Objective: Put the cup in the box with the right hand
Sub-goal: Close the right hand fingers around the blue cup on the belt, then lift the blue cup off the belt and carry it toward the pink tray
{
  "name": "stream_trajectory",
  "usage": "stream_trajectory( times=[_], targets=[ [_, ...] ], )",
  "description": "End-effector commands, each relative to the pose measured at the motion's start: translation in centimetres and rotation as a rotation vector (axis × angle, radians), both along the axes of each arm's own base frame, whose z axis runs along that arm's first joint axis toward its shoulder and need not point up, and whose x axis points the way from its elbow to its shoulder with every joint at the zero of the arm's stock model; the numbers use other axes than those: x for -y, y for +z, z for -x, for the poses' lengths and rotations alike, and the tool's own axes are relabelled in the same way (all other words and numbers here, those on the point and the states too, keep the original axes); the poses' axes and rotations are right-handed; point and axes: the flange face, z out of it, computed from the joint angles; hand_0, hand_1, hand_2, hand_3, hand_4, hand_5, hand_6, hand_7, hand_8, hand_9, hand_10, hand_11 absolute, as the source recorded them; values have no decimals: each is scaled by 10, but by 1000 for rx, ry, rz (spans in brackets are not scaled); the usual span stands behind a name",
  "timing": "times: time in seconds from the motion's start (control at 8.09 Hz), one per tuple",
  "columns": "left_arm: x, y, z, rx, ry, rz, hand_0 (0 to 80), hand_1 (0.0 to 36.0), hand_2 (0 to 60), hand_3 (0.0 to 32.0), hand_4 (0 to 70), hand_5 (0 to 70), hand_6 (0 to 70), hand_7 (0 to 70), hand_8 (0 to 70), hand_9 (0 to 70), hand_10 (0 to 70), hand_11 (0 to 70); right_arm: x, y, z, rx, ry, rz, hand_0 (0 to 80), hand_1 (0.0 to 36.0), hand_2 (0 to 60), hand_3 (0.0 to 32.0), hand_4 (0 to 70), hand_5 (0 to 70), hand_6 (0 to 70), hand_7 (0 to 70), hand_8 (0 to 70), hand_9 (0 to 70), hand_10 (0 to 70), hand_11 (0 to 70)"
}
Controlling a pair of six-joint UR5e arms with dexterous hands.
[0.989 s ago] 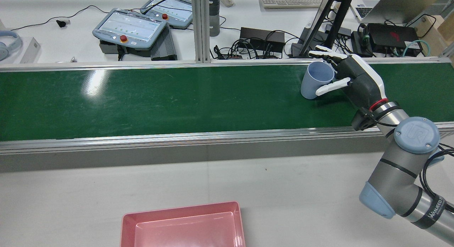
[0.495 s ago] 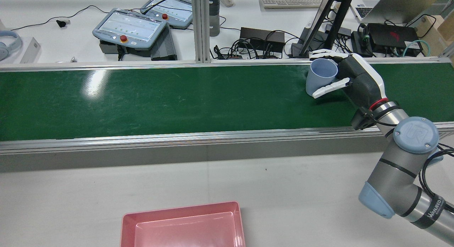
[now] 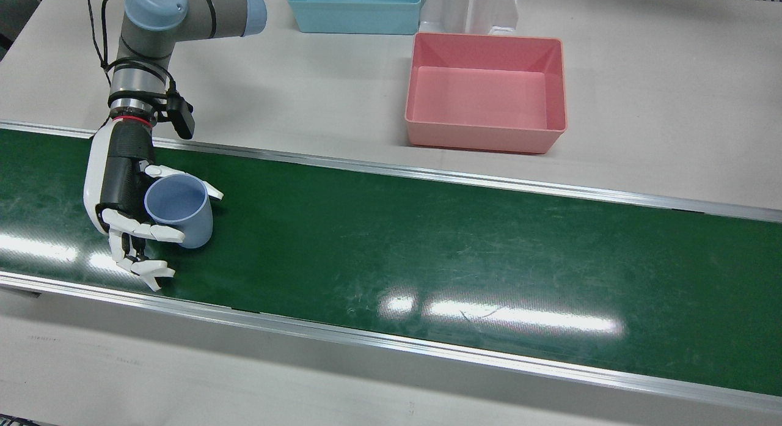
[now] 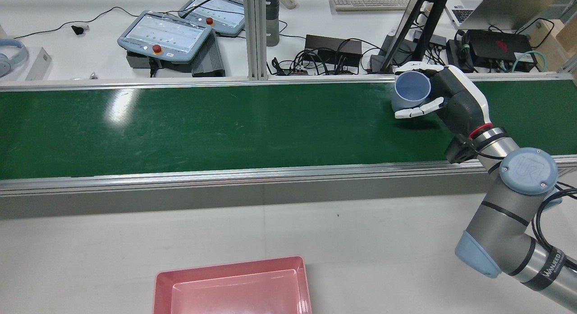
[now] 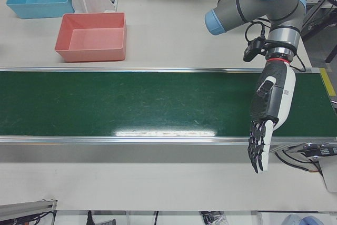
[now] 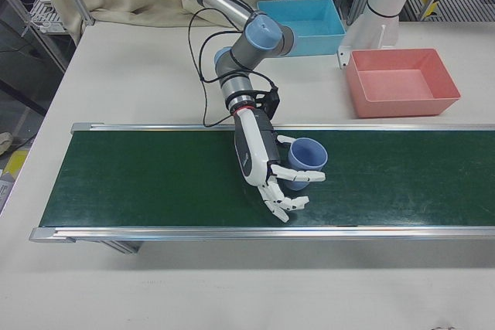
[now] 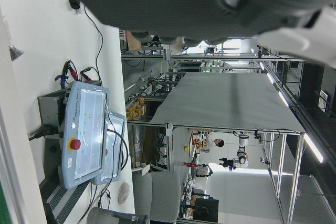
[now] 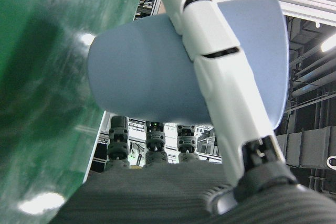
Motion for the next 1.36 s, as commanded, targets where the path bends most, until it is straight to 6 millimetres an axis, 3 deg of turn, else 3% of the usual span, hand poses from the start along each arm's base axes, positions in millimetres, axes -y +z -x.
stream_trajectory(
  times=[0.0,0.25,0.49,0.74,0.99,1.11,1.24],
  targets=[
    [0,0,0,0,0,0,0,0,0,0,0,0,0,0,0,0,0,0,-6,-35,-9,54,19,-52,800,360,600,0,700,155,160,498,222,370,110,200],
    [0,0,0,0,0,0,0,0,0,0,0,0,0,0,0,0,0,0,-5,-84,-8,124,30,-122,800,360,600,0,700,155,160,501,217,363,107,194],
    [0,0,0,0,0,1,0,0,0,0,0,0,0,0,0,0,0,0,-25,-137,25,200,-2,-167,800,360,600,0,700,153,163,517,215,364,106,194],
    [0,0,0,0,0,1,0,0,0,0,0,0,0,0,0,0,0,0,-68,-165,69,265,-117,-198,800,360,600,0,700,152,164,532,213,363,104,190],
    [0,0,0,0,0,1,0,0,0,0,0,0,0,0,0,0,0,0,-146,-195,116,344,-259,-192,800,360,600,0,700,150,163,530,205,353,98,181],
    [0,0,0,0,0,1,0,0,0,0,0,0,0,0,0,0,0,0,-172,-197,132,323,-302,-187,800,360,600,0,700,150,160,523,197,340,92,173],
    [0,0,0,0,0,0,0,0,0,0,0,0,0,0,0,0,0,0,-180,-184,118,235,-299,-200,800,360,600,0,700,150,158,509,194,334,88,168]
  ],
)
